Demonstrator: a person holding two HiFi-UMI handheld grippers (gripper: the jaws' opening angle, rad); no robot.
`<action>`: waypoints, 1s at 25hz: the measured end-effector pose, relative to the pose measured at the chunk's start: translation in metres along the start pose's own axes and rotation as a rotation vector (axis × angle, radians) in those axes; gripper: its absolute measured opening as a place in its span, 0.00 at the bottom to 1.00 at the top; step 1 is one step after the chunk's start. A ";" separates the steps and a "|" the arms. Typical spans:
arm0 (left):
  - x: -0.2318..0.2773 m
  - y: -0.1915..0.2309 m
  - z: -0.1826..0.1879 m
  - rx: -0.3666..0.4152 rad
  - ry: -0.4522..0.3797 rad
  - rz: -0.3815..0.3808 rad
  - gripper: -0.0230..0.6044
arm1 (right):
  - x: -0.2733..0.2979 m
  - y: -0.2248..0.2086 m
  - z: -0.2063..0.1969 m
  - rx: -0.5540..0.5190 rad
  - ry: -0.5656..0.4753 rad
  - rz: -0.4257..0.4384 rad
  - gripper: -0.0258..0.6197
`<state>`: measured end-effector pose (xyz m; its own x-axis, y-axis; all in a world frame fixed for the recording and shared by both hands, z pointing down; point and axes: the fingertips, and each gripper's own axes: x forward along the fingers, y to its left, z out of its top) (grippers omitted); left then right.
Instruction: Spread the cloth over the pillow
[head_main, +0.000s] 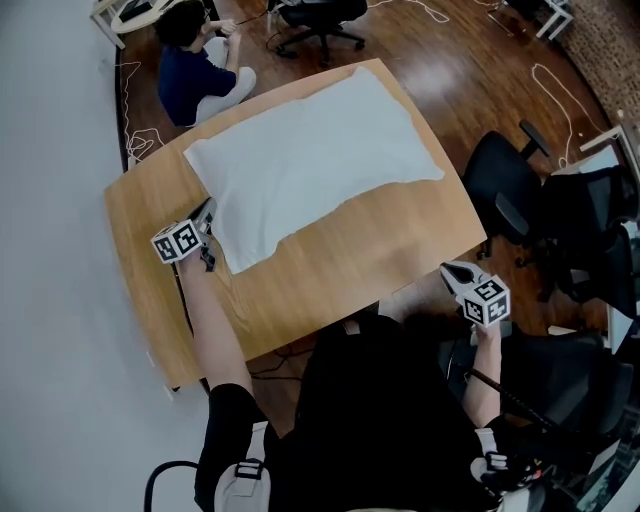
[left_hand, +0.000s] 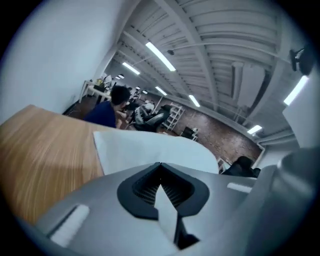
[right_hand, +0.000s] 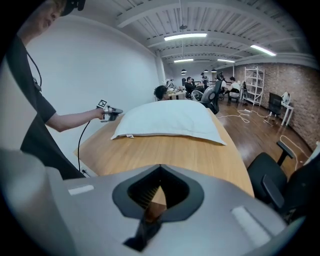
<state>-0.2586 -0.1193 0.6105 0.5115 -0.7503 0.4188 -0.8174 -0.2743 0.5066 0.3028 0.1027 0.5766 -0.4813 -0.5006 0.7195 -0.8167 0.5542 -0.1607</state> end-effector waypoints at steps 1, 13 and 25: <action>0.019 0.016 -0.017 -0.050 0.069 0.026 0.04 | -0.001 0.003 0.000 -0.004 0.003 -0.001 0.04; 0.053 0.071 -0.014 -0.077 0.144 0.118 0.04 | -0.030 0.007 -0.051 0.060 0.087 -0.073 0.04; 0.066 0.102 -0.001 0.039 0.144 0.249 0.05 | -0.048 0.015 -0.073 0.044 0.152 -0.091 0.04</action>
<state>-0.3079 -0.1964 0.6907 0.3240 -0.7054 0.6305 -0.9306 -0.1177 0.3465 0.3369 0.1838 0.5891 -0.3540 -0.4387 0.8259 -0.8693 0.4800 -0.1177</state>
